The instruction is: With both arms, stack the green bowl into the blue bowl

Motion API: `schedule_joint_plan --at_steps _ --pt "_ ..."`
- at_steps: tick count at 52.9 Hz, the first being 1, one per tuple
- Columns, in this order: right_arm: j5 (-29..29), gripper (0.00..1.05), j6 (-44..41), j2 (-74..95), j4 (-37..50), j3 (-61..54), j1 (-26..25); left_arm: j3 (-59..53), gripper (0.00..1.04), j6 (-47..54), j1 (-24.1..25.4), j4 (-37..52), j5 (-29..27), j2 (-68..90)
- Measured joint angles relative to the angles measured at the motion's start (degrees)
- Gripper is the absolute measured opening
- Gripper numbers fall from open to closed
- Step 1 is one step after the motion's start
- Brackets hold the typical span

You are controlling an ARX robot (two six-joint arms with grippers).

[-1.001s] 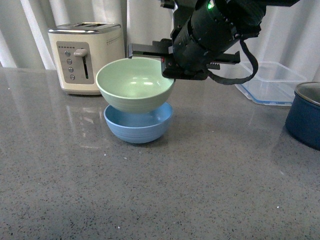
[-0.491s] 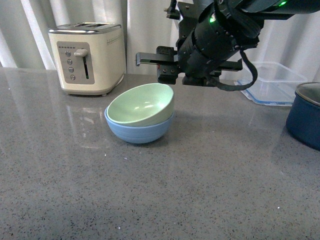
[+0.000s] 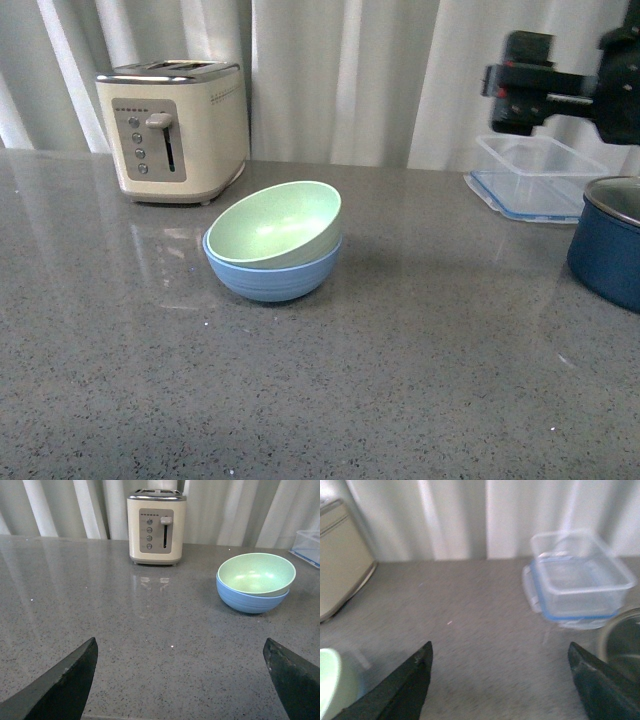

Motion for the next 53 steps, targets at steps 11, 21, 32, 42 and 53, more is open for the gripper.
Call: schedule_joint_plan --at_steps 11,21,32,42,53 --pt "0.55 0.46 -6.25 -7.52 19.23 -17.44 -2.69 0.00 0.98 0.00 0.00 0.00 -0.09 0.02" --pt "-1.79 0.16 -7.37 -14.67 22.14 -27.54 -5.16 0.00 0.98 0.00 0.00 0.00 -0.07 0.02" --pt "-4.00 0.01 -7.72 -21.70 22.95 -35.98 -7.37 0.00 0.98 0.00 0.00 0.00 -0.04 0.02" --pt "-5.44 0.01 -7.72 -27.96 22.14 -41.29 -8.92 0.00 0.98 0.00 0.00 0.00 -0.07 0.02" --pt "-9.86 0.01 -7.72 -35.45 19.06 -45.83 -12.98 0.00 0.98 0.00 0.00 0.00 -0.07 0.02"
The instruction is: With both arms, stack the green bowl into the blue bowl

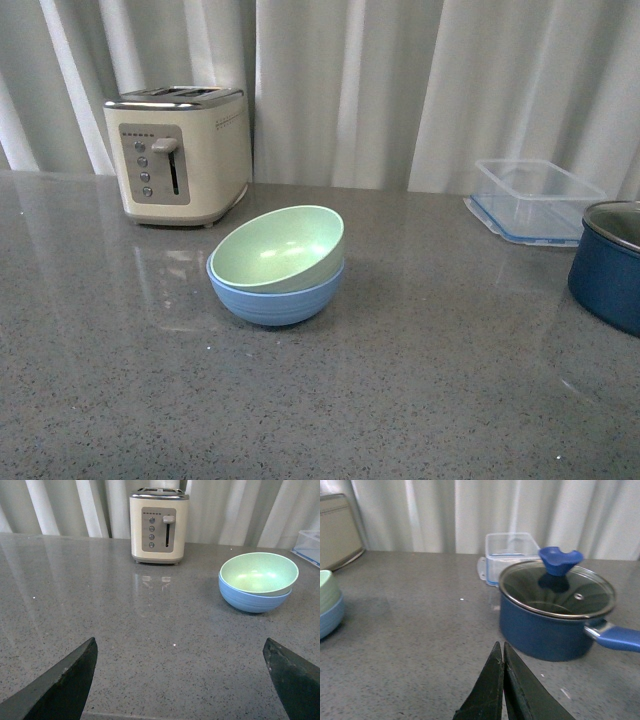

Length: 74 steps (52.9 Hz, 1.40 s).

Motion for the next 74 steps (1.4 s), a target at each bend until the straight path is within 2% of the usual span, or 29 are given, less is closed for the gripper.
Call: schedule_joint_plan --at_steps 10,12,16,42,74 --pt "-0.15 0.01 0.00 -7.06 -4.04 -3.13 -0.63 0.00 0.98 0.00 0.00 0.00 0.02 0.00" --pt "-0.13 0.01 0.00 -7.26 -1.77 -4.55 -0.63 0.00 0.98 0.00 0.00 0.00 0.00 0.00" --pt "-0.17 0.01 0.00 -8.92 -2.99 -6.08 -0.63 0.00 0.98 0.00 0.00 0.00 0.00 0.00" --pt "-0.31 0.01 0.00 -31.23 -22.88 -7.50 -0.63 0.00 0.98 0.00 0.00 0.00 0.00 0.00" --pt "-0.31 0.01 0.00 -44.11 -35.43 -7.50 -0.63 0.00 0.98 0.00 0.00 0.00 0.00 0.00"
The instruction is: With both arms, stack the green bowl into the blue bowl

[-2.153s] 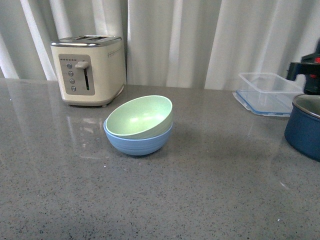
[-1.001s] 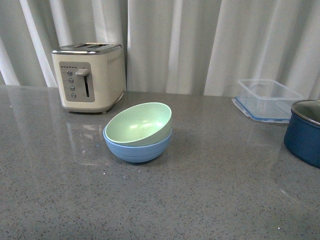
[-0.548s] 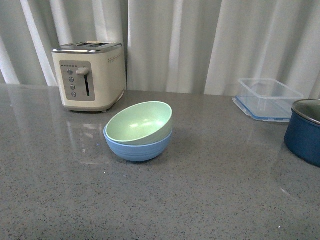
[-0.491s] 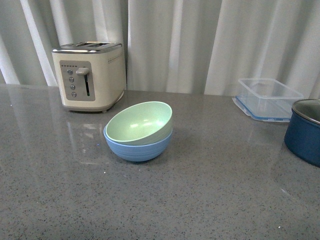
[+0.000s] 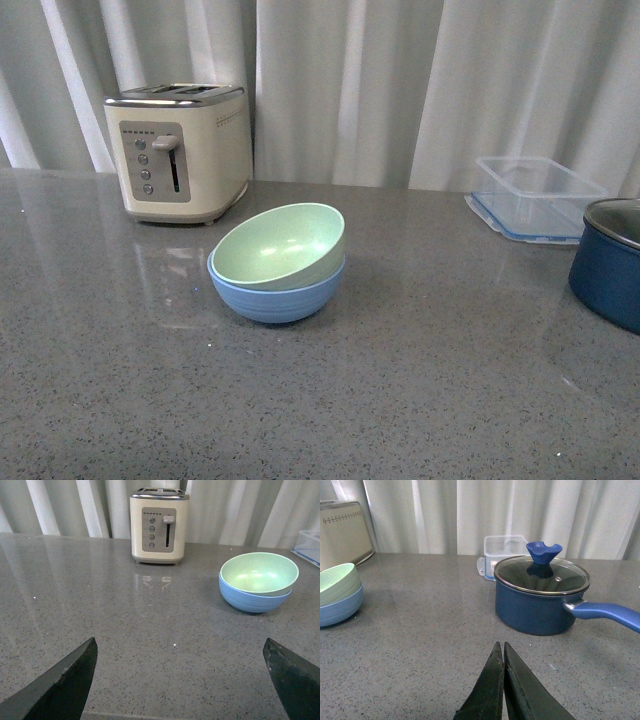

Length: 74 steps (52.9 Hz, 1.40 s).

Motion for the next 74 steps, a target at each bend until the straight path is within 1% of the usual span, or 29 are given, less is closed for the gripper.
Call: schedule_joint_plan --at_steps 13,14,18,26,30,33,37,39,40,46,49,54,55,58,74 --pt "-0.02 0.01 0.00 -3.15 -3.17 0.00 0.00 0.00 0.98 0.00 0.00 0.00 0.00 0.00" --pt "-0.02 0.01 0.00 -3.82 -3.89 0.00 0.00 0.00 0.98 0.00 0.00 0.00 0.00 0.00" --pt "-0.13 0.01 -0.02 -9.86 -11.98 0.04 0.00 0.00 0.98 -0.02 0.00 0.00 0.00 0.00" --pt "-0.13 0.01 -0.04 -12.59 -12.98 0.04 0.00 0.00 0.98 0.00 0.00 0.00 0.00 0.00" --pt "-0.15 0.16 -0.11 -12.63 -13.00 0.04 0.00 0.00 0.98 0.00 0.00 0.00 0.00 0.02" --pt "-0.15 0.30 -0.11 -12.63 -13.00 0.04 0.00 0.00 0.98 0.00 0.00 0.00 0.00 0.00" --pt "-0.15 0.40 -0.11 -12.63 -13.00 0.04 0.00 0.00 0.98 0.00 0.00 0.00 0.00 0.00" --pt "-0.13 0.48 -0.11 -12.63 -13.00 0.04 0.00 0.00 0.98 0.00 0.00 0.00 0.00 0.00" --pt "-0.15 0.49 -0.09 -12.63 -13.00 0.04 0.00 0.00 0.98 0.00 0.00 0.00 0.00 0.00" --pt "-0.15 0.69 -0.11 -12.63 -13.00 0.04 0.00 0.00 0.98 -0.02 0.00 0.00 0.00 0.00" --pt "-0.15 0.76 -0.11 -12.63 -13.00 0.04 0.00 0.00 0.98 0.00 0.00 0.00 0.00 0.00" --pt "-0.15 0.95 -0.09 -12.63 -13.03 0.04 0.00 0.00 0.98 0.00 0.00 0.00 0.00 0.00" --pt "-0.15 0.97 -0.02 -12.63 -13.03 0.04 0.00 0.00 0.98 0.00 0.00 0.00 0.00 0.00" --pt "-0.13 0.94 -0.07 -12.63 -13.03 0.04 0.00 0.00 0.98 0.00 0.00 0.00 0.00 0.00" --pt "-0.13 0.95 -0.07 -12.63 -13.05 0.04 0.00 0.00 0.98 0.00 0.00 0.00 0.00 0.00"
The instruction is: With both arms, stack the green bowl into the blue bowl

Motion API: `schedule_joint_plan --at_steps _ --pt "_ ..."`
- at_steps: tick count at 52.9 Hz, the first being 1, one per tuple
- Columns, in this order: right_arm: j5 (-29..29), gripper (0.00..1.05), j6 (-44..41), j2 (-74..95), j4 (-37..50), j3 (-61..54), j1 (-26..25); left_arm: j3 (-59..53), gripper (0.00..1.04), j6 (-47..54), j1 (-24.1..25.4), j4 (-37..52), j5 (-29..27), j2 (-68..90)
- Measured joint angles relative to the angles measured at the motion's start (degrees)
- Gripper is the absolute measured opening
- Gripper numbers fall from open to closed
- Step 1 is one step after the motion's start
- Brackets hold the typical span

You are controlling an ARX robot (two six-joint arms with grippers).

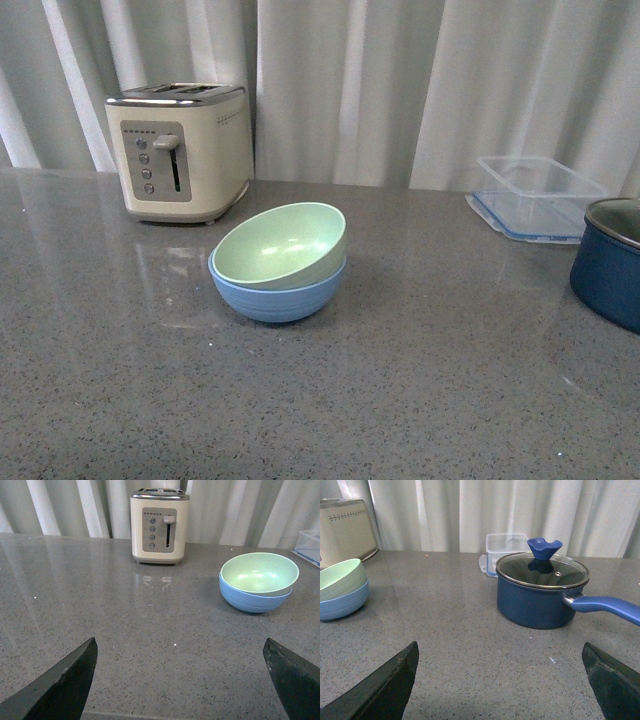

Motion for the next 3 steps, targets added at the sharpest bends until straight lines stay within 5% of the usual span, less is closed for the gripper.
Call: schedule_joint_plan --at_steps 3 --pt "0.00 0.95 0.00 0.00 0.00 0.00 0.00 0.00 0.98 -0.02 0.00 0.00 0.00 0.00"
